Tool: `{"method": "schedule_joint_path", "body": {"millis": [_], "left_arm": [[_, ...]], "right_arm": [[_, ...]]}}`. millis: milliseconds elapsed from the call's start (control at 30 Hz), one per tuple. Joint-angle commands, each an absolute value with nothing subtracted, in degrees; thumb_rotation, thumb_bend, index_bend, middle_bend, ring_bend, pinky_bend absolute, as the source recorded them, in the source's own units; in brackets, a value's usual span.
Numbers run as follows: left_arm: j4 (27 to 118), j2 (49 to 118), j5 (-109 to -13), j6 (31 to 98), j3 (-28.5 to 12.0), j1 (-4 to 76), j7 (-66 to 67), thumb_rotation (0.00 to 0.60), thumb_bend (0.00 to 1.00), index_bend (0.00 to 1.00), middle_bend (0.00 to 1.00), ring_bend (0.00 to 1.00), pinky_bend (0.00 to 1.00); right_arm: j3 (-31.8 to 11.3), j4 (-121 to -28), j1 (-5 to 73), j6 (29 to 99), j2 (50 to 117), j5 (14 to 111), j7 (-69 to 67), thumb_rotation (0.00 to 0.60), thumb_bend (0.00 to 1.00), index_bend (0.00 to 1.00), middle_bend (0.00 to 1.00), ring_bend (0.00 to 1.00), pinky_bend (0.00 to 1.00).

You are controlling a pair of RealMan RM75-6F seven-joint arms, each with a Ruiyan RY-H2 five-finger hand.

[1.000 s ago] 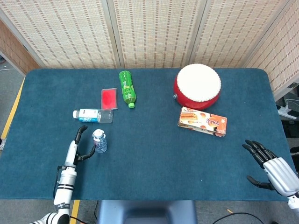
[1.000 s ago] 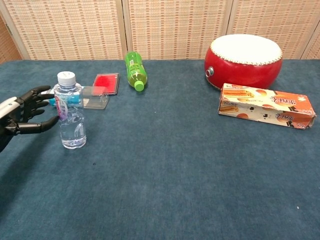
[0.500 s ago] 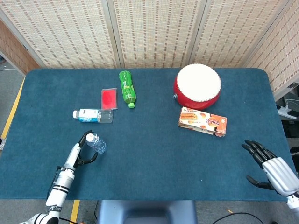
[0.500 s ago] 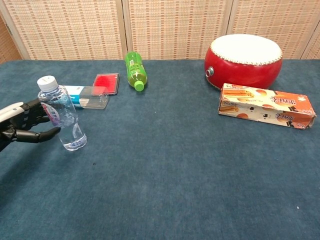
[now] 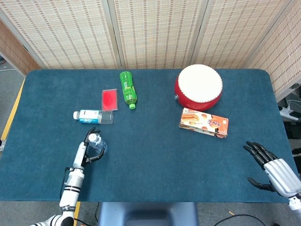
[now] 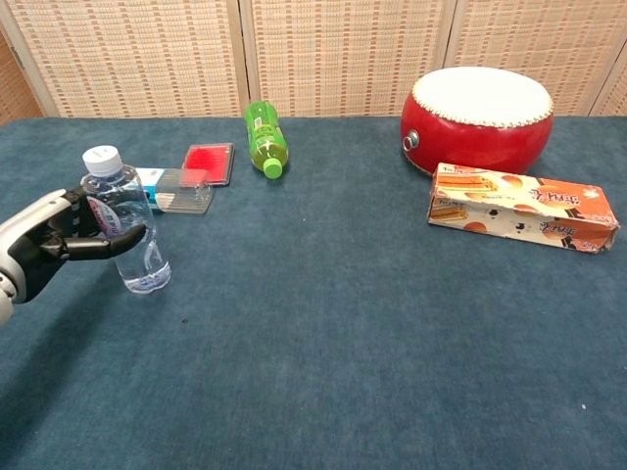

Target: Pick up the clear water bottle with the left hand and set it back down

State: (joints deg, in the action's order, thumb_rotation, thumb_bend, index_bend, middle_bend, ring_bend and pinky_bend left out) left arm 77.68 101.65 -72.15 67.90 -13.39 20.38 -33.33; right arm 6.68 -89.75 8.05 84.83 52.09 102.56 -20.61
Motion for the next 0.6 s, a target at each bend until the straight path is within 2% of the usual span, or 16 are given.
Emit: {"method": "schedule_joint_path", "body": {"millis": [33,100,200,400,500,600], "left_arm": [[75.8,105.1,-70.9,72.2,-15.4,19.5,-31.1,0.600,0.43,0.33,0.37,0.28,0.03],[75.4,105.5,-71.4,73.8,-15.8,19.3,-30.4,0.600,0.47,0.46,0.49,0.36,0.06],[75.7,105.3,-72.8,75.9,-16.1,19.0,-30.2,0.600,0.54,0.58,0.62,0.47,0.12],[78.4,99.8,-79.5,82.7,-15.4,18.6,-21.0,0.600,0.56,0.64,0.67,0.52,0.17],[78.3,96.7,-83.3,87.9,-15.7,18.5,-8.8,0.600,0.56,0.64,0.67,0.52,0.18],[75.9,94.5,-87.4,92.8,-15.9,18.8,5.5,0.600,0.56,0.66,0.69,0.54,0.25]], "right_arm": [[6.7,-89.7,8.1,84.8,52.0,102.6,-20.7,0.600,0.17,0.00,0.00,0.00,0.21],[6.7,-89.7,8.1,84.8,52.1,102.6,-20.7,0.600,0.17,0.00,0.00,0.00,0.21],[6.8,-89.7,8.1,84.7,52.1,102.7,-20.6,0.600,0.17,0.00,0.00,0.00,0.21],[7.0,-89.7,8.2,84.5,52.0,103.0,-20.5,0.600,0.17,0.00,0.00,0.00,0.21],[7.0,-89.8,8.3,84.4,52.0,103.0,-20.5,0.600,0.17,0.00,0.00,0.00,0.21],[7.0,-89.9,8.3,84.3,51.9,103.0,-20.4,0.600,0.17,0.00,0.00,0.00,0.21]]}}
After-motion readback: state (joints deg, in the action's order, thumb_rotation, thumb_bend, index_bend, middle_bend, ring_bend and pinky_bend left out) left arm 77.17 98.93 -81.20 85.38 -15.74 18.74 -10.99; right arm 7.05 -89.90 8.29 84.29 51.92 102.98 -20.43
